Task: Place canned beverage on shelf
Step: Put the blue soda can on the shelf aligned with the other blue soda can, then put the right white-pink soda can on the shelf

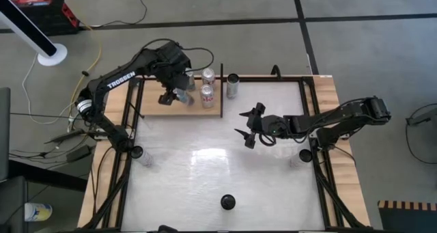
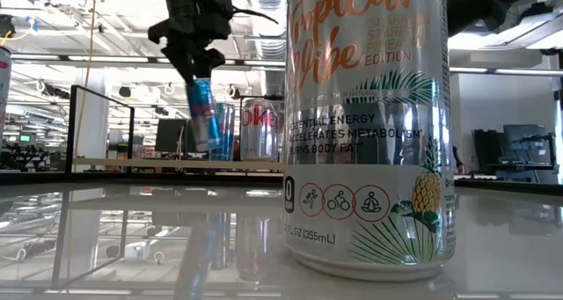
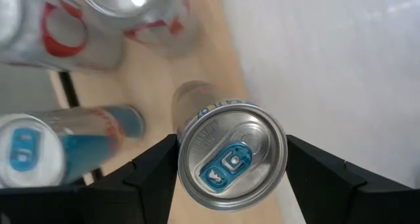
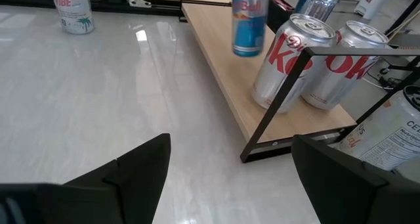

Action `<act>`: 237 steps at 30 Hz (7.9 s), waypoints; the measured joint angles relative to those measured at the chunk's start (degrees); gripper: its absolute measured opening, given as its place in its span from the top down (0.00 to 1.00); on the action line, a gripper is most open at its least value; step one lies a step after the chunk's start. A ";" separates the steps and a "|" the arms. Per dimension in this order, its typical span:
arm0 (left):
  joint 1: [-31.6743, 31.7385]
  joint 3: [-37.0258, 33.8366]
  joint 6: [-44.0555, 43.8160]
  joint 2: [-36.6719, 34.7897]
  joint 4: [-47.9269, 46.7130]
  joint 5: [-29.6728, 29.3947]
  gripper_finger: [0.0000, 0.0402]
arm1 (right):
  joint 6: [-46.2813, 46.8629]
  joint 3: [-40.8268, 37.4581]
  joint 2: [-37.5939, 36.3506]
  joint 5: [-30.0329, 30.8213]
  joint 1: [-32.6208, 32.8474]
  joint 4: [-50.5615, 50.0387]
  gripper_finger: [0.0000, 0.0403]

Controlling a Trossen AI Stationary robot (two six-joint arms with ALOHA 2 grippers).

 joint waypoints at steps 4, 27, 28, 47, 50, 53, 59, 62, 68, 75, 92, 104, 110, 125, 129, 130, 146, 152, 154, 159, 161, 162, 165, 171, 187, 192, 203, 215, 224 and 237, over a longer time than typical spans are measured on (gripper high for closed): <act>0.09 0.00 -0.77 0.00 -0.40 1.47 0.42 | -0.02 0.00 0.00 -0.01 0.00 0.00 0.16; 0.83 0.17 -0.52 4.46 0.36 2.45 0.37 | -0.04 0.00 0.00 -0.05 0.00 -0.22 0.16; 0.78 0.17 -0.51 4.47 0.39 2.43 0.36 | -0.04 0.00 0.00 -0.05 0.00 -0.24 0.16; 0.63 0.02 1.00 4.66 2.96 -0.94 0.33 | -0.04 0.00 0.00 -0.07 0.00 -0.50 0.16; 0.63 0.02 1.04 4.66 2.97 -1.06 0.33 | -0.04 0.00 0.00 -0.07 0.00 -0.54 0.16; 0.63 0.02 1.04 4.63 3.03 -1.76 0.33 | -0.02 0.00 0.00 -0.07 0.00 -0.99 0.16; 0.57 0.97 1.07 4.61 2.82 -2.44 0.33 | -0.02 0.00 0.00 -0.09 0.00 -1.03 0.16; 0.57 2.75 1.19 4.57 3.01 -2.25 0.33 | -0.02 0.00 0.00 -0.09 0.00 -1.03 0.16; 0.57 4.42 0.70 4.57 3.01 -2.18 0.33 | -0.02 0.00 0.00 -0.09 0.00 -1.05 0.16; 0.04 4.42 0.46 4.52 2.90 0.00 0.33 | -0.04 0.00 0.00 -0.09 0.00 -1.19 0.16; -10.43 0.78 -6.59 0.26 -1.95 3.54 0.45 | -0.01 0.00 0.00 -0.09 0.00 -1.29 0.16; -11.85 -7.82 -4.82 -0.68 0.34 -1.32 0.97 | 0.66 0.00 0.00 -0.09 0.11 -1.40 0.16; -11.00 -8.59 -2.51 -0.66 5.56 -4.14 1.00 | 0.86 -0.02 0.00 -0.11 0.11 -1.44 0.16; -10.12 -8.59 -1.54 -0.66 8.13 -8.48 1.00 | 1.03 0.00 0.00 -0.11 0.11 -1.73 0.16; -9.88 -8.59 -1.91 -0.66 8.95 -11.51 1.00 | 1.35 0.00 0.00 -0.12 0.11 -1.75 0.16; -9.73 -8.59 -1.93 -0.66 8.97 -12.03 1.00 | 1.40 -0.02 0.00 -0.12 0.11 -1.73 0.16; -5.44 -8.59 -3.00 -0.66 10.13 -15.34 1.00 | 1.47 0.00 0.00 -0.12 0.11 -1.74 0.16; -5.39 -8.59 -2.70 -0.65 5.84 -14.05 1.00 | 1.47 0.00 0.00 -0.12 0.11 -1.77 0.16; -5.91 -8.59 -2.78 -0.65 3.84 -13.56 1.00 | 1.47 0.00 0.00 -0.12 0.11 -1.77 0.16; -8.70 -8.59 -5.16 -2.45 1.20 -13.18 1.00 | 1.47 0.00 0.00 -0.12 0.11 -1.77 0.16; -10.41 -8.59 -6.08 -4.92 0.94 -12.96 1.00 | 1.47 -0.02 0.00 -0.12 0.11 -1.77 0.16; -11.34 -8.59 -6.69 -6.42 1.02 -12.46 1.00 | 1.47 0.00 0.00 -0.12 0.11 -1.75 0.16; -14.33 -8.58 -10.39 -11.45 2.33 -8.90 1.00 | 1.47 -0.01 0.00 -0.12 0.11 -1.75 0.16; -21.96 -8.57 -21.82 -21.07 4.61 -1.94 1.00 | 1.46 -0.01 0.00 -0.09 -0.38 -1.73 0.16; -40.81 -30.98 -42.65 -48.71 32.50 -6.30 1.00 | 7.08 4.86 -0.24 -7.46 1.26 -1.37 0.16; -44.11 -36.04 -46.61 -53.64 32.03 -7.58 1.00 | 12.59 8.55 -0.24 -8.31 3.84 -7.11 0.16; -49.75 -38.58 -48.17 -54.88 30.26 -10.32 1.00 | 39.90 27.16 -0.04 -12.10 14.63 -46.46 0.16; -50.42 -38.58 -38.93 -50.42 31.27 -12.96 1.00 | 86.15 39.46 -0.17 -14.05 30.67 -90.16 0.18; -50.42 -38.58 -35.23 -49.72 32.80 -12.92 1.00 | 105.09 39.45 -0.09 -14.06 38.00 -100.00 0.19; -50.42 -38.58 -34.22 -49.72 32.79 -12.59 1.00 | 100.86 38.18 0.00 -14.79 38.66 -100.33 0.19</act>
